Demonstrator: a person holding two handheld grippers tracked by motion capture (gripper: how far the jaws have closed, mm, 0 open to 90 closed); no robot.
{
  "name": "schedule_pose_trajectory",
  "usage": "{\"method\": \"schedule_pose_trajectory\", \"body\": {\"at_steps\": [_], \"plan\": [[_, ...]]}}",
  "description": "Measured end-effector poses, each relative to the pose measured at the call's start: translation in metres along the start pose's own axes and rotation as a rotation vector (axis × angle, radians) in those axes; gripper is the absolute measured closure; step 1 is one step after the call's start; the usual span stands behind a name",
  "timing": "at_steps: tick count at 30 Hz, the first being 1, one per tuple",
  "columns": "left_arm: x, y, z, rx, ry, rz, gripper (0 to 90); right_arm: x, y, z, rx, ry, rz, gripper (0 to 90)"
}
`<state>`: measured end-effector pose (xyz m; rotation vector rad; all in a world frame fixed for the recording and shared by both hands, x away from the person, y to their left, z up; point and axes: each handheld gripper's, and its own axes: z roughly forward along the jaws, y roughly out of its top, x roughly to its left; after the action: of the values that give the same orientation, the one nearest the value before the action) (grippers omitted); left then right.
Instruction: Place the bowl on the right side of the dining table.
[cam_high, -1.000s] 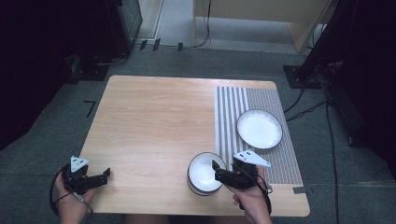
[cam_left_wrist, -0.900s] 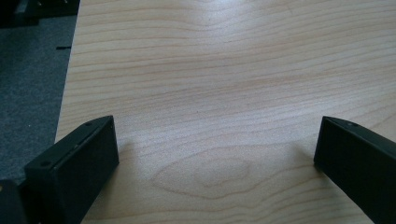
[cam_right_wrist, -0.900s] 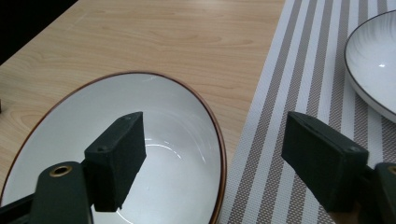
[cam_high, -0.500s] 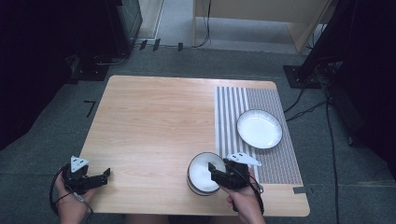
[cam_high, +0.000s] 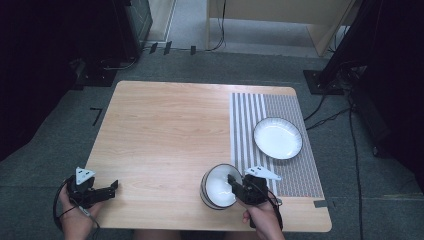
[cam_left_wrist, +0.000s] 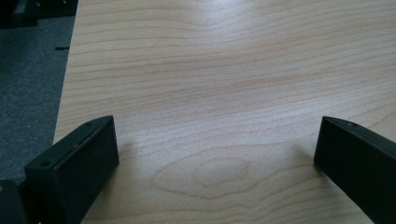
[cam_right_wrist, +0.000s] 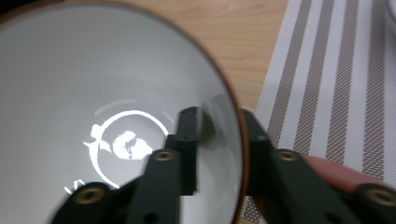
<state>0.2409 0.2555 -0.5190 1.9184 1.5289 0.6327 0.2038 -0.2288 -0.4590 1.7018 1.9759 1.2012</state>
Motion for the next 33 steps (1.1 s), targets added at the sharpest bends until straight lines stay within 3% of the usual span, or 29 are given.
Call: {"method": "schedule_pose_trajectory", "body": {"at_steps": [3, 7, 18, 33], "plan": [[0.000, 0.000, 0.000, 0.000, 0.002, 0.000, 0.0, -0.004, 0.002, -0.003, -0.001, 0.021, 0.027, 79.4], [0.000, 0.000, 0.000, 0.000, 0.002, 0.000, 0.0, -0.007, 0.001, -0.006, -0.011, 0.041, 0.027, 81.2], [0.000, 0.000, 0.000, 0.000, 0.000, 0.001, 0.0, -0.003, 0.004, -0.015, -0.050, 0.008, 0.025, 83.6], [-0.001, 0.000, 0.000, 0.000, -0.002, 0.004, 0.0, 0.004, 0.015, -0.036, -0.123, 0.031, 0.023, 83.6]]}}
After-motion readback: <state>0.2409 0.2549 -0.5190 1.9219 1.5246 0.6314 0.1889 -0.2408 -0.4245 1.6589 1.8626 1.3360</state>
